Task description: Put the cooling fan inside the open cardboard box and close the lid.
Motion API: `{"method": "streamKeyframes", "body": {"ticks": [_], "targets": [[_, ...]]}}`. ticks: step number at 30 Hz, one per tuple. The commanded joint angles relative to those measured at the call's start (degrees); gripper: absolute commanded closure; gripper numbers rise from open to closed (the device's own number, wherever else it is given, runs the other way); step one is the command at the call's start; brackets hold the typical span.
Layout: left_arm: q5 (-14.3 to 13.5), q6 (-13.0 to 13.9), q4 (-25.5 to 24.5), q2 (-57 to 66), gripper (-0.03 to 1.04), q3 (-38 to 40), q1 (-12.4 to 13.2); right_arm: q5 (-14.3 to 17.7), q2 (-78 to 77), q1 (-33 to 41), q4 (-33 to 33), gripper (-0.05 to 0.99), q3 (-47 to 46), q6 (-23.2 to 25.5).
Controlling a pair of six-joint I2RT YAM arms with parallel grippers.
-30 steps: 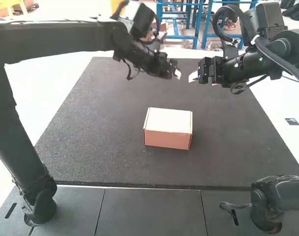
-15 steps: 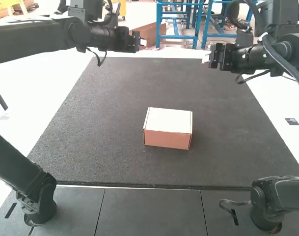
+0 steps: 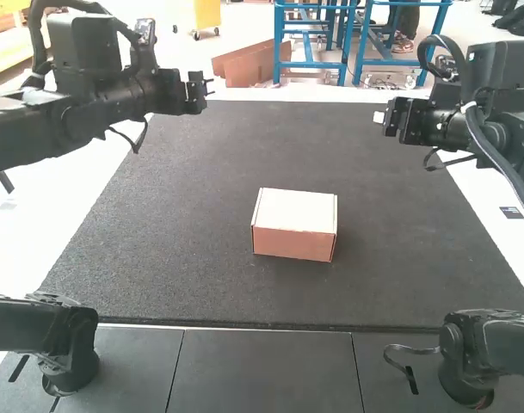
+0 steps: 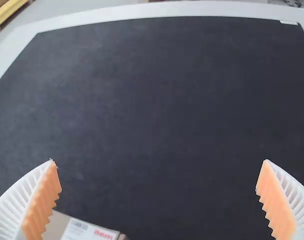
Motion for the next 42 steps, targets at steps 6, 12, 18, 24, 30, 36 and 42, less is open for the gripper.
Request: {"method": "streamKeyframes", "body": {"ticks": [6,12,18,24,30,36,42], "targets": [[1.56,-0.18,3.69,-11.19,0.04,-9.84,3.32,-1.43,-5.25,-1.98,9.46,0.03,-6.94,-0.29],[0.60,0.17,5.53,-20.15,0.04,-16.44,4.20,-3.89,-9.47,-5.76,13.77,0.03,-13.00,2.61],[0.68,0.08,7.29,-30.79,0.04,-24.78,5.26,-7.84,-14.92,-10.94,17.02,0.03,-20.12,2.61],[0.51,0.35,8.26,-40.98,0.04,-28.92,5.26,-11.62,-18.52,-16.04,18.52,0.03,-23.20,4.02],[0.33,7.55,8.52,-49.15,0.04,-31.20,5.35,-12.68,-19.49,-19.21,17.02,0.03,-23.37,4.63],[0.33,9.05,8.70,-55.75,0.04,-34.54,7.98,-13.73,-20.46,-19.65,19.22,0.03,-25.57,1.38],[0.42,9.22,9.40,-55.75,0.04,-37.53,8.69,-13.03,-24.85,-17.89,22.38,0.03,-31.81,1.47]]}}
